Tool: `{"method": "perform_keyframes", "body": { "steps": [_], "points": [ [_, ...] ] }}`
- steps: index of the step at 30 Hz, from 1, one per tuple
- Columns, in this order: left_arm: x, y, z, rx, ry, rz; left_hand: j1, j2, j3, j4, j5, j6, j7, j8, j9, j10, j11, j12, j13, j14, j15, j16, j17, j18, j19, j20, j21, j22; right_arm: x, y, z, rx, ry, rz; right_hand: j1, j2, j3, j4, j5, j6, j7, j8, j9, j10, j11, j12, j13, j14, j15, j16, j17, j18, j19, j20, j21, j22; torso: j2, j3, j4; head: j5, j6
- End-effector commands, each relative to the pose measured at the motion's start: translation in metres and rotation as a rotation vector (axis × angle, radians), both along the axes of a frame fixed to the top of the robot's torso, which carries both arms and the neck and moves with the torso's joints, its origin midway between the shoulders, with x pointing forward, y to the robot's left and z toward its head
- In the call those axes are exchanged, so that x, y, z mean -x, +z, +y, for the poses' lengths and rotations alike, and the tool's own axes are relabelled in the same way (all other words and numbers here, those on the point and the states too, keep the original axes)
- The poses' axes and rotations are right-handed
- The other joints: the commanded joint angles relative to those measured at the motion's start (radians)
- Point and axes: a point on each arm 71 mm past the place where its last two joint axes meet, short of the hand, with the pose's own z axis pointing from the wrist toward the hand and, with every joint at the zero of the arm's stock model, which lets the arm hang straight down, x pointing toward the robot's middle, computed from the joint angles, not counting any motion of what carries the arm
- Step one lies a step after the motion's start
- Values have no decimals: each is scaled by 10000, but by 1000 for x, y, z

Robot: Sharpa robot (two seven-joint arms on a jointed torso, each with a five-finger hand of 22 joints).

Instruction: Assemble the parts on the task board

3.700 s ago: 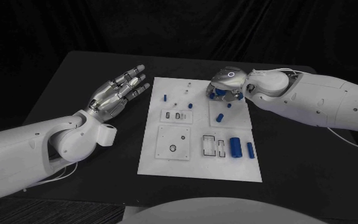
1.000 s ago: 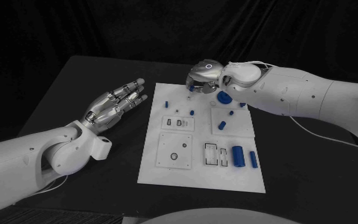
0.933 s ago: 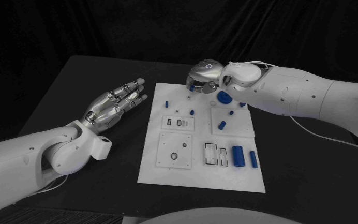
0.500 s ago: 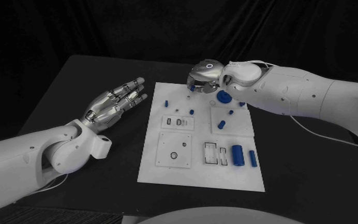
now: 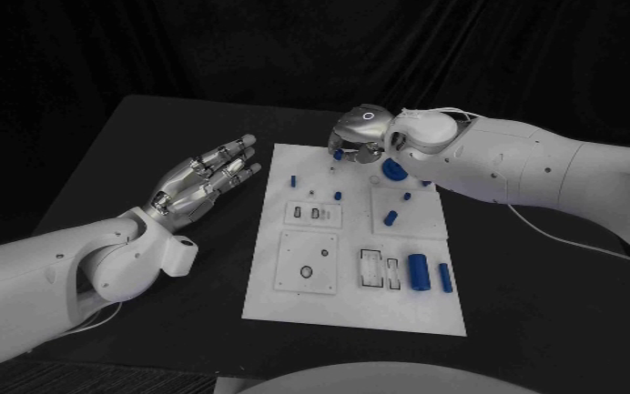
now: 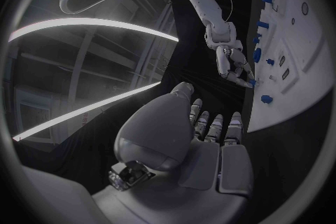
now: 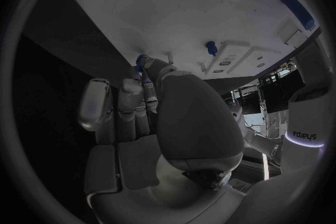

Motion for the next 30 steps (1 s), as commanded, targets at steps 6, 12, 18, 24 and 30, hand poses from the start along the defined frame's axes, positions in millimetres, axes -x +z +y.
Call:
{"method": "perform_keyframes", "body": {
  "steps": [6,12,18,24,30],
  "points": [
    [0,5,-2,498,-185,-414,86,-29,62,13,-51,-78,-5,-64,-18,-101,3,45,-11,-53,11,-61,-7,143,0,-44,-53,-6,-2,-2,-1,15,-454,-20,-96,-2,79,26,55,-301,-27,-214,-91,-218,25,-76,3,-129,-11,-74,-47,-51,-151,22,-93,1,-10,0,11,-21,-23],
    [0,5,-2,488,-202,-391,84,-18,83,14,-59,-50,7,-60,-13,-112,2,43,-12,-53,20,-60,-7,144,3,-29,-52,-5,-3,-3,-4,112,-637,79,-191,-146,186,45,43,-889,-52,-454,-337,-1370,90,-106,-55,-312,58,-295,-358,4,-331,70,-305,-115,-15,-12,5,-13,-37],
    [0,5,-2,487,-218,-379,84,-15,91,13,-61,-54,16,-60,-13,-121,1,40,-14,-54,24,-62,-8,145,2,-23,-53,-5,-3,-2,-6,40,-674,-22,-229,-115,-136,-87,-119,-1907,-322,-457,-779,-2919,137,-102,-52,-472,87,-501,-616,46,-482,125,-549,-208,-25,-8,9,-19,-43],
    [0,5,0,473,-198,-371,84,-13,97,12,-61,-67,19,-61,-14,-128,2,37,-16,-55,26,-63,-8,145,-1,-19,-55,-6,1,4,-14,-487,-506,-643,-188,42,-540,-238,-78,-2399,-277,-409,-1079,-3375,-6,18,-5,-573,18,-613,-755,88,-565,92,-734,-251,-29,-9,-8,17,18],
    [1,5,6,405,-66,-354,85,-11,107,10,-61,-51,22,-59,-12,-130,4,38,-15,-55,28,-61,-7,146,4,-14,-51,-4,18,20,-38,-1272,-442,-1389,-194,139,-400,-169,-27,-1716,-76,-140,-1124,-1580,2,1038,236,-528,-22,-620,-766,93,-533,42,-836,-215,-26,-6,-8,2,50]
  ]
}}
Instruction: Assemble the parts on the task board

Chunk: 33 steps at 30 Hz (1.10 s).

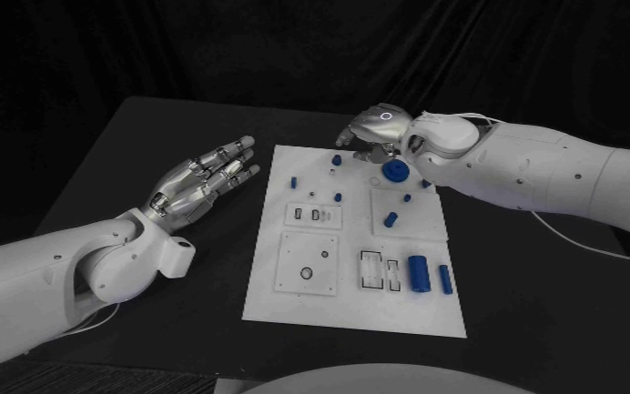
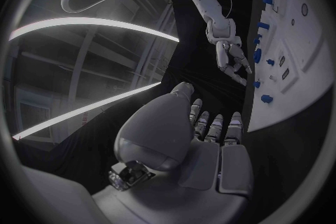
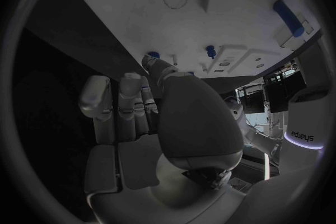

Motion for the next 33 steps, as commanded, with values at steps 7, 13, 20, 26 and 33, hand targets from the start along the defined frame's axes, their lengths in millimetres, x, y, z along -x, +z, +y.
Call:
{"method": "perform_keyframes", "body": {
  "steps": [7,13,20,26,33],
  "points": [
    [2,5,5,326,59,-370,85,-12,67,-4,-62,-42,23,-57,-2,-62,-2,41,-16,-53,28,-59,-8,147,6,-13,-50,-5,29,32,-44,-1137,-487,-1176,-225,51,-374,151,-215,375,-32,-12,-214,1602,-337,3086,1950,146,-216,31,93,91,63,-212,-150,111,-28,5,-33,-55,-50],
    [1,5,4,323,27,-349,84,-14,71,-5,-62,-32,24,-55,-1,-63,-1,42,-15,-53,29,-59,-8,147,9,-11,-47,-4,37,29,-69,-864,-1359,-691,-1884,343,-1327,1337,-745,420,-190,-144,-407,3861,-602,11963,11279,1156,-284,1683,2871,-23,519,-279,108,555,-36,2,-112,-37,-90],
    [1,5,3,324,-11,-327,84,-16,74,-6,-62,-24,25,-53,1,-68,-2,40,-17,-51,30,-56,-6,148,10,-9,-47,-4,41,14,-91,-355,-2519,177,-2603,260,-1945,1920,-893,242,-313,-149,-369,6151,-763,14203,14862,2448,-469,4370,7572,-421,1700,-449,1765,1983,-44,-14,-104,-16,-128],
    [1,4,2,333,-47,-314,84,-16,78,-7,-61,-28,24,-53,1,-74,-4,38,-18,-52,32,-57,-7,149,8,-7,-48,-4,42,1,-102,-72,-3007,647,-2474,205,-1991,1989,-649,228,-344,-106,-286,6151,-777,14203,14862,2538,-545,4568,7946,-628,2176,-522,2560,2647,-23,16,-76,-62,-128],
    [1,4,2,330,-68,-299,85,-17,89,-10,-60,-35,21,-53,0,-85,-10,34,-20,-51,42,-56,-6,150,8,-2,-49,-5,40,-9,-104,139,-3170,932,-2286,225,-1941,1893,-295,149,-352,-105,-201,6151,-782,14203,14862,2533,-575,4555,7925,-651,2227,-552,2661,2745,-36,12,-53,-91,-121]
  ]
}}
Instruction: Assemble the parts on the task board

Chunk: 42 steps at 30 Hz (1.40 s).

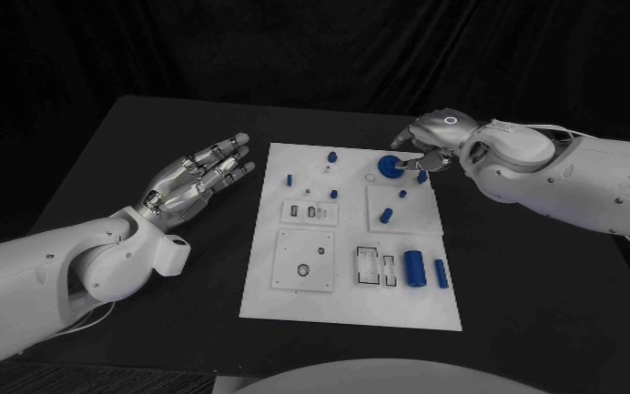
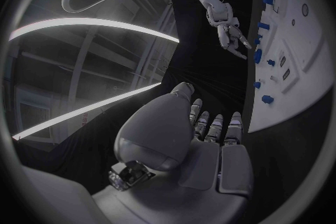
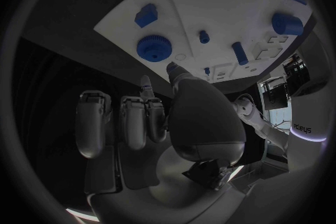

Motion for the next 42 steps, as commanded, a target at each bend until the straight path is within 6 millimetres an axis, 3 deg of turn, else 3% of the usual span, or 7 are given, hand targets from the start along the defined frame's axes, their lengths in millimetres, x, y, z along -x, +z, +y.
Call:
{"method": "perform_keyframes", "body": {
  "steps": [1,8,20,25,35,42],
  "points": [
    [0,4,-1,345,-101,-303,86,-17,77,2,-60,-35,21,-53,0,-85,-10,35,-11,-52,42,-56,-7,150,8,-2,-49,-5,-2,-6,-3,231,-490,375,158,38,60,-87,195,-72,25,12,39,1094,-17,34,2628,961,-72,54,2413,-99,456,-36,59,1908,-6,1,1,20,-10],
    [0,4,-1,338,-109,-286,87,-15,89,0,-57,-34,22,-52,0,-91,-17,34,-12,-52,51,-56,-7,150,8,2,-49,-5,-5,-11,-5,349,-628,505,263,75,100,-187,483,-193,33,-15,101,1094,-12,34,2628,951,-77,31,2377,-85,423,-42,16,1896,-10,-5,11,55,46],
    [0,4,-2,353,-144,-278,89,-16,95,-3,-53,-31,21,-51,1,-95,-19,34,-12,-50,55,-54,-6,150,7,5,-50,-6,-10,-15,2,448,-541,627,388,70,107,-337,258,-316,14,-34,149,1094,-20,34,2628,955,-84,38,2396,-85,418,-46,15,1912,-22,-6,29,13,26],
    [0,4,-2,355,-158,-272,92,-16,107,-8,-46,-44,20,-52,-1,-102,-19,32,-13,-52,60,-56,-7,150,7,9,-51,-6,-13,-20,2,560,-607,755,414,70,107,-371,211,-288,24,-10,172,1094,-17,34,2628,958,-89,46,2409,-76,399,-49,-15,1895,-25,-7,2,43,-5],
    [0,4,-2,355,-179,-255,92,-16,107,-8,-46,-44,20,-52,-1,-102,-19,32,-13,-52,60,-56,-7,150,7,9,-51,-6,-16,-30,2,757,-679,1046,501,141,103,-546,245,106,49,313,462,1094,8,34,2628,943,-80,6,2353,-48,331,-45,-124,1849,-24,-6,16,34,-52],
    [0,4,-3,364,-213,-241,98,-14,125,-16,-39,-54,19,-54,-2,-108,-19,33,-13,-50,70,-53,-6,149,7,16,-50,-6,-18,-33,2,843,-661,1163,530,135,104,-585,262,114,55,341,492,1094,8,34,2628,939,-80,-3,2339,-40,313,-45,-154,1833,-17,-1,18,-7,-68]
  ]
}}
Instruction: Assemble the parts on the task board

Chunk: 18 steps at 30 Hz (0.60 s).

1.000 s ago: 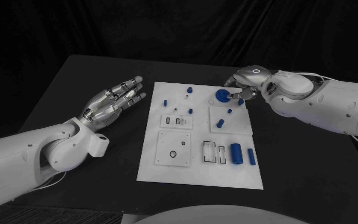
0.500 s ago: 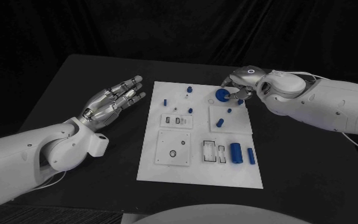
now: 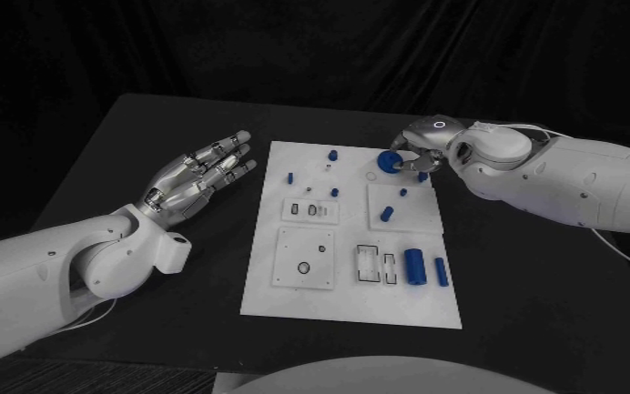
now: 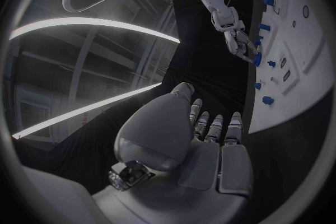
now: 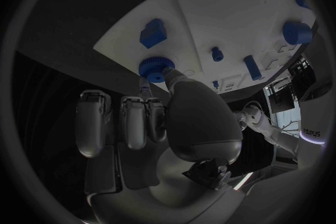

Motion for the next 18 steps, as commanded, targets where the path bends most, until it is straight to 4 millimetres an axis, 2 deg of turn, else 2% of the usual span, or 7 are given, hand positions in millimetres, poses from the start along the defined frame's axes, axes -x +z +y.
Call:
{"method": "perform_keyframes", "body": {
  "steps": [1,7,10,14,15,17,18],
  "points": [
    [0,4,-2,326,-128,-256,97,-14,70,-16,-39,-54,19,-54,-2,-74,15,33,-15,-29,49,-53,-6,150,8,16,-51,-6,1,-8,-2,250,-80,381,130,-9,10,-83,50,83,10,79,43,1100,16,34,2631,974,-45,-1,2346,-46,315,-45,-52,1840,12,9,7,-20,2],
    [0,4,-2,327,-145,-246,97,-14,70,-16,-39,-54,19,-54,-2,-74,15,33,-15,-29,49,-53,-6,150,8,16,-51,-6,2,-10,0,233,120,451,286,87,77,-337,615,350,-50,501,400,1100,-18,34,2631,974,-56,-6,2347,-41,304,-53,-79,1851,14,13,-14,-3,-6],
    [0,3,-2,319,-141,-241,101,-12,83,-21,-35,-67,19,-57,-4,-81,15,31,-16,-28,56,-52,-6,150,10,22,-49,-5,2,-10,2,211,226,468,359,121,96,-555,1164,546,-126,950,806,1100,-80,34,2631,974,-95,-13,2344,-38,304,-98,-94,1867,8,9,-22,6,-14],
    [0,3,-1,310,-129,-239,108,-14,101,-31,-27,-80,15,-59,-5,-91,15,28,-18,-29,65,-53,-7,149,11,28,-48,-4,3,-10,4,123,411,396,344,151,70,-794,1871,541,-197,1701,1580,1100,-134,34,2631,971,-127,-28,2333,-36,306,-150,-115,1889,6,7,-26,27,-17],
    [0,3,-1,309,-128,-238,108,-14,101,-31,-27,-80,15,-59,-5,-91,15,28,-18,-29,65,-53,-7,149,11,28,-48,-4,4,-10,4,91,465,362,340,170,77,-799,1896,530,-209,1753,1636,1100,-142,34,2631,973,-142,-26,2338,-42,314,-139,-104,1898,3,6,-26,33,-23],
    [0,3,-1,307,-130,-232,111,-15,109,-35,-21,-85,14,-61,-6,-94,15,28,-19,-30,67,-54,-7,149,11,31,-49,-5,4,-9,5,-1,603,261,154,156,26,-763,2065,318,-265,2280,2229,1100,-197,34,2631,978,-178,-18,2356,-59,357,-159,-56,1951,2,5,-21,30,-26],
    [0,3,-1,305,-133,-227,111,-15,109,-35,-21,-85,14,-61,-6,-94,15,28,-19,-30,67,-54,-7,149,11,31,-49,-5,5,-8,6,-51,681,208,82,117,38,-729,2397,228,-285,2496,2477,1100,-211,34,2631,983,-201,-6,2375,-78,400,-166,6,1997,2,4,-19,25,-23]
  ]
}}
